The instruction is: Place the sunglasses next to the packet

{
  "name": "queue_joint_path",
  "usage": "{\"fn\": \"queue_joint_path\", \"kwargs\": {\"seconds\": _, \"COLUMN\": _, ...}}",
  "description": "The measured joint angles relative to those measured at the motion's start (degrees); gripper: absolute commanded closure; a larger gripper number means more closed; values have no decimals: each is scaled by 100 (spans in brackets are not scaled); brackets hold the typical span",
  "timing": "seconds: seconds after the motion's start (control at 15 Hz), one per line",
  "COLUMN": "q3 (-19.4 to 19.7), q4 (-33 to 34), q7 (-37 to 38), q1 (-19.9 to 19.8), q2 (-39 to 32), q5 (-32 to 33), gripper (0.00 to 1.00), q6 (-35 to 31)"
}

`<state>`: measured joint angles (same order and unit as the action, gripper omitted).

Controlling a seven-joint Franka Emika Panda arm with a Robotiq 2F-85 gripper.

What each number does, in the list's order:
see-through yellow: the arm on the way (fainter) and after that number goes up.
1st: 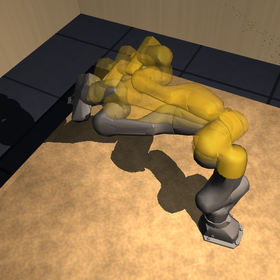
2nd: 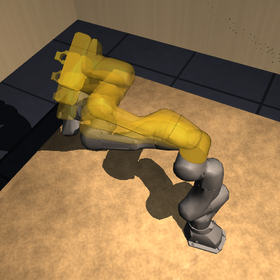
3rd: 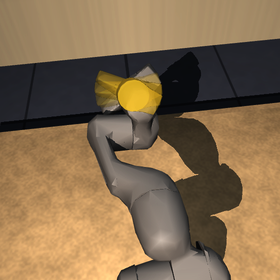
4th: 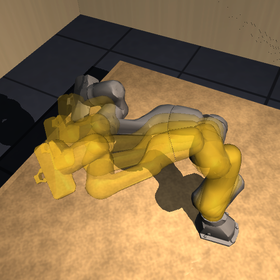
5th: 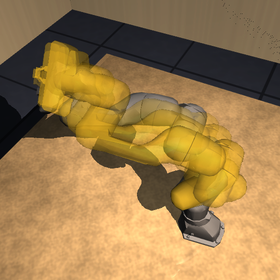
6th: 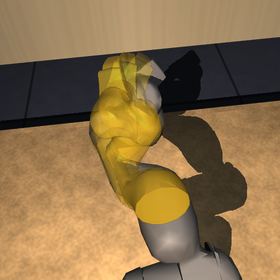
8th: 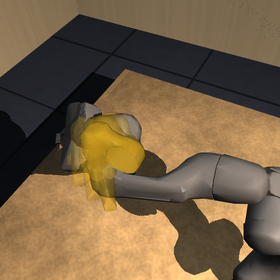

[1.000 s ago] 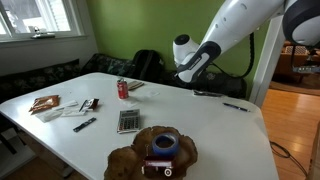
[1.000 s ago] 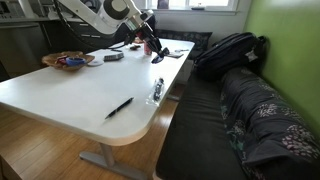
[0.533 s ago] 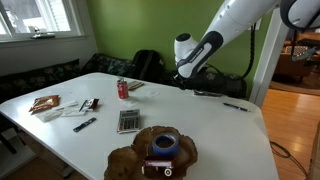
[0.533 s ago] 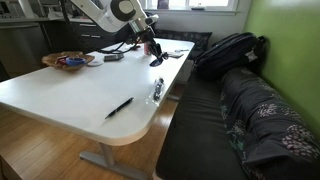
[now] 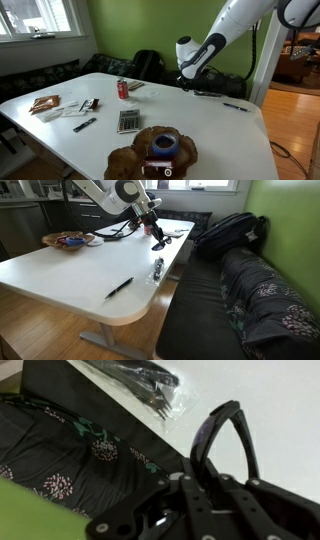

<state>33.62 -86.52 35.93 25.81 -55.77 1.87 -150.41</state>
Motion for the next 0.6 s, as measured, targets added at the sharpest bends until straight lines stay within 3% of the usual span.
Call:
{"fn": "queue_joint_path", "kwargs": {"seconds": 0.13, "q3": -87, "q4": 0, "q7": 147, "q1": -50, "q2": -1, "q5": 114, "gripper": 96, "q6": 18}}
{"fn": "queue_joint_path", "kwargs": {"seconds": 0.2, "q3": -118, "q4": 0, "q7": 217, "q1": -72, "q2": -2, "q5": 169, "gripper": 60, "q6": 36}}
{"fn": "queue_joint_path", "kwargs": {"seconds": 0.33, "q3": -172, "q4": 1, "q7": 343, "q1": -118, "q2": -2, "q5": 260, "gripper": 53, "q6": 104}}
{"fn": "queue_joint_path", "kwargs": {"seconds": 0.6, "q3": -268, "q4": 22, "q7": 516, "q1": -220, "q2": -2, "q5": 428, "gripper": 22, "q6": 203}}
